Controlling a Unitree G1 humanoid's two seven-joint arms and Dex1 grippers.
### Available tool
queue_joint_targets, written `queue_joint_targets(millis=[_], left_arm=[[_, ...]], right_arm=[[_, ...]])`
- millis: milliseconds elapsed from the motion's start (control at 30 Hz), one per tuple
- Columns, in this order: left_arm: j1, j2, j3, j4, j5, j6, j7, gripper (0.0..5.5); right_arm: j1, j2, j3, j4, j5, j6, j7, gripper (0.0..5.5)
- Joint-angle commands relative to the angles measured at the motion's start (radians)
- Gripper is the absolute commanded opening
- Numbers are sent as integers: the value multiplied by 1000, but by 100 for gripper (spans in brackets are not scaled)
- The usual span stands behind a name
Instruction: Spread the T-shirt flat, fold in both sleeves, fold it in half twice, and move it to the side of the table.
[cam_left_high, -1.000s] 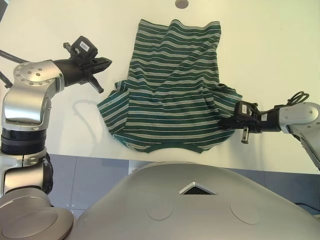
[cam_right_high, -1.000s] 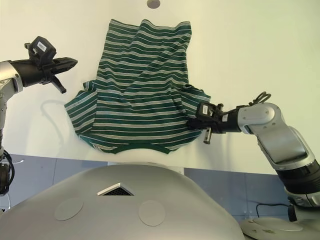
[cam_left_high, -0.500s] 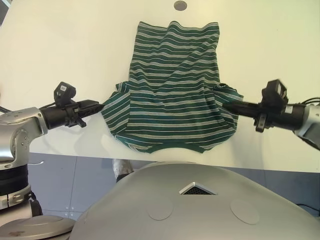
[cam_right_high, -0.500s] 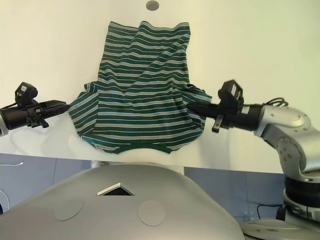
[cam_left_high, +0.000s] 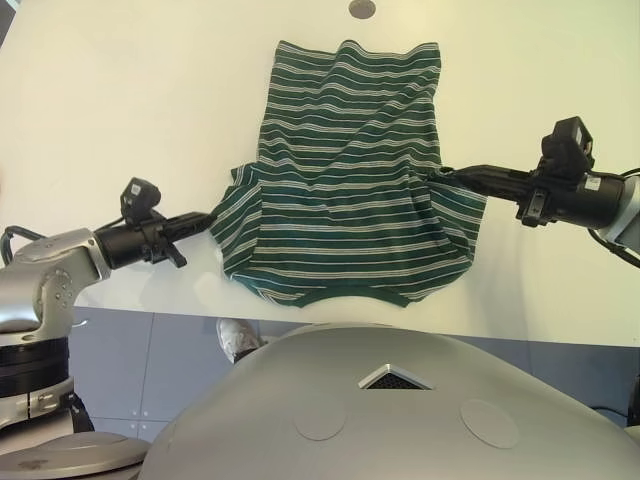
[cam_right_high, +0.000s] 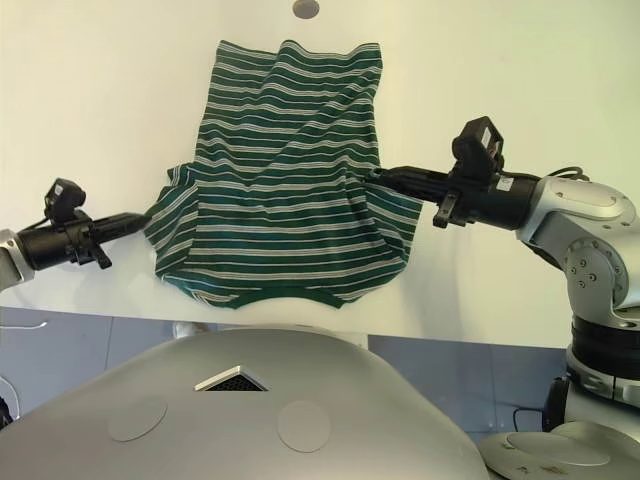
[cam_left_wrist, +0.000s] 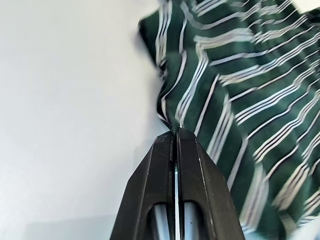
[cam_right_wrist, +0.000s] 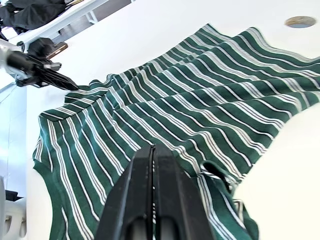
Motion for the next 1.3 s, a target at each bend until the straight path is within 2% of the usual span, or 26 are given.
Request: queue_joint_targets(millis=[33,133,167,267,333,400,467,533,633,700,933,1000,1300], left_arm=[[-119,5,-38,-198,-159,126,48,1],[-208,-41,-216,-265,-106,148,154,1],[-234,-72,-286,-262,-70,139,191,0],[-247,-105,-460,-269,27,104,247,57],[-239,-99,-526,-266,74,86,263,96],[-231,-95,-560,-262,111,60,268,104],[-224,-85,-562,-281,135,36,276,104],[-250,-57,-517,-302,130,27,261,104],[-294,-31,-443,-330,90,42,245,104],[-293,-29,-434,-327,90,42,249,104],[-253,-51,-399,-297,100,21,284,104],[-249,-58,-390,-288,101,16,291,104],[-180,-65,-360,-254,129,-26,306,104]], right_arm=[[10,-16,3,10,-21,-1,-12,0],[-38,40,26,79,-77,18,-130,0],[-56,70,19,115,-89,47,-193,21],[-33,94,-12,159,-85,120,-268,78],[14,64,-31,155,-79,140,-248,122],[45,29,-33,163,-81,144,-207,160],[30,5,-1,205,-100,133,-167,168],[42,-4,42,258,-144,95,-139,168],[43,11,107,331,-195,46,-108,168],[25,24,154,379,-228,12,-90,168],[-13,19,210,405,-246,-34,-35,42],[-10,1,214,378,-237,-39,-6,5],[64,-233,132,336,-260,-134,238,5]])
